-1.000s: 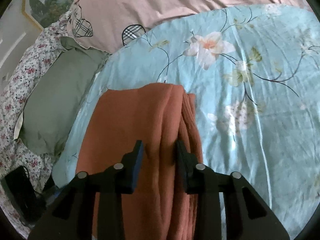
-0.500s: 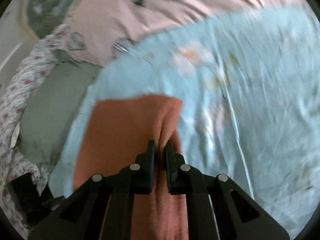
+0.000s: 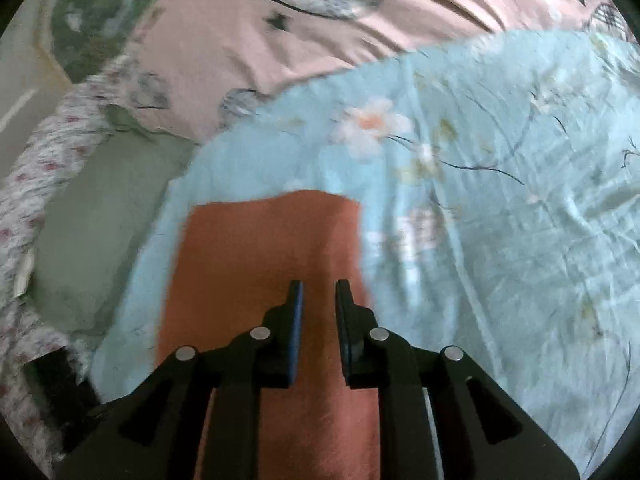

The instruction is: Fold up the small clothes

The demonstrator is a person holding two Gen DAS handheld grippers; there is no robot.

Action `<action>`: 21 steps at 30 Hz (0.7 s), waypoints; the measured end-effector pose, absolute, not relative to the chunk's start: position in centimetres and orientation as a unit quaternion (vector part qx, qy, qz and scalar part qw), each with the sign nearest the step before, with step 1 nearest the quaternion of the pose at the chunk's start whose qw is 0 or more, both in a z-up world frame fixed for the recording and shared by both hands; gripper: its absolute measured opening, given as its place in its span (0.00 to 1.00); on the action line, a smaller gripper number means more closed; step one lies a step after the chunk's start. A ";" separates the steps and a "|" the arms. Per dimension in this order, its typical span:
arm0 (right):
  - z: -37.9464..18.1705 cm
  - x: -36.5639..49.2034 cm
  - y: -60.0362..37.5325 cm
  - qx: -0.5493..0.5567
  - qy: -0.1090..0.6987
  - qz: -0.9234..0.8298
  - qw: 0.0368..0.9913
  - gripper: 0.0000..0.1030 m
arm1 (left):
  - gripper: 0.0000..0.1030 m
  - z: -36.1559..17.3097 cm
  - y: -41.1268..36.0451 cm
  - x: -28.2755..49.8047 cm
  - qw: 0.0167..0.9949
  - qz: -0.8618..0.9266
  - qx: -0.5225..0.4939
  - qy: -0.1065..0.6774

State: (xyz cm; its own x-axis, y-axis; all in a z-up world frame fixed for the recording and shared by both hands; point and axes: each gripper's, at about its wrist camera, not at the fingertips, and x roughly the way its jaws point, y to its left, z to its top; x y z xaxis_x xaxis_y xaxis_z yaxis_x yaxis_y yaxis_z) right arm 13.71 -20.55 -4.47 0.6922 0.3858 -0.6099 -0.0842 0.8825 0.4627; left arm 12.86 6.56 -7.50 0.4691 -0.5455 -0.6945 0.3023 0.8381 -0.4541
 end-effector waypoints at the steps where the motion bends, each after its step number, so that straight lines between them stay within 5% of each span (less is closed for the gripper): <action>1: -4.3 12.9 -19.9 0.205 0.368 0.150 0.895 0.17 | 0.35 -7.3 6.5 12.8 0.847 -0.249 -0.134 0.450; 8: -9.6 12.9 -19.3 0.205 0.424 0.134 0.872 0.13 | 0.34 -7.6 6.6 12.7 0.848 -0.244 -0.132 0.451; 17: -6.5 7.2 -19.0 0.198 0.392 0.142 0.887 0.17 | 0.34 -6.5 7.0 10.1 0.865 -0.203 -0.107 0.445; 21: -7.1 4.6 -18.7 0.186 0.396 0.147 0.887 0.17 | 0.43 -6.2 7.2 8.4 0.865 -0.204 -0.107 0.445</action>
